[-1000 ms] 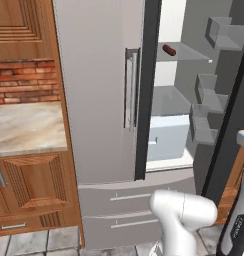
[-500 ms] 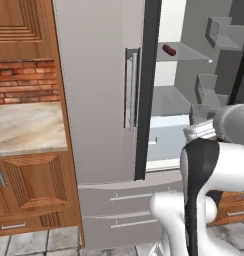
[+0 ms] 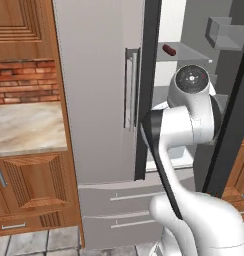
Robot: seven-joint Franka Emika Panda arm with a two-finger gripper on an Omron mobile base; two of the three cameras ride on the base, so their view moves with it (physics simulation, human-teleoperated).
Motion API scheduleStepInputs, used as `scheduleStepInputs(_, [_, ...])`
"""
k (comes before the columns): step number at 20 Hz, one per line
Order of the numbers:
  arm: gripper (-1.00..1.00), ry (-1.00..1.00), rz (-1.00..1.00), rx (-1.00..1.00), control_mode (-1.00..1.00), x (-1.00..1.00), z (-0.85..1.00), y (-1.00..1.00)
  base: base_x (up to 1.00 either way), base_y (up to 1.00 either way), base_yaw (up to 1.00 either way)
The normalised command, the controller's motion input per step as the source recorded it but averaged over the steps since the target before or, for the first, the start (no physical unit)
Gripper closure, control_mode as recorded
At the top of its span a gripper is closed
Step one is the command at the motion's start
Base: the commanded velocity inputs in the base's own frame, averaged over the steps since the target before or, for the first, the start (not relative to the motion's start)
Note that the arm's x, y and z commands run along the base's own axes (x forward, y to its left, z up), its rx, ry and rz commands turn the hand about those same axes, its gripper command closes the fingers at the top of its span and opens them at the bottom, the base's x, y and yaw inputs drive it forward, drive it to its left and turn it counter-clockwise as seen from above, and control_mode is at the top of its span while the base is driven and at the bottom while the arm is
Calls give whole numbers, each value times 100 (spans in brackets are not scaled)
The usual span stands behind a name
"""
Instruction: Move the hot dog bun to the plate on the dining table and place the condiment next to that plate. Then navigate to the fridge and take the sausage and place it on the plate as well.
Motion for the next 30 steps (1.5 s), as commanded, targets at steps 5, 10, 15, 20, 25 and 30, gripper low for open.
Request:
scheduleStepInputs(5, [-100, 0, 0, -4, -100, 100, -17, -35, 0, 0, 0])
scheduleStepInputs(10, [-100, 0, -1, -7, -100, 100, -16, -49, 0, 0, 0])
scheduleStepInputs(15, [-100, 1, -8, -11, -100, 66, -8, -67, 0, 0, 0])
scheduleStepInputs(20, [-100, 0, -10, -14, -100, 19, -4, -80, 0, 0, 0])
scheduleStepInputs(25, [-100, 0, -9, -14, -100, -2, -4, -83, 0, 0, 0])
scheduleStepInputs(30, [-100, 0, -10, -13, -100, -44, -13, -98, 0, 0, 0])
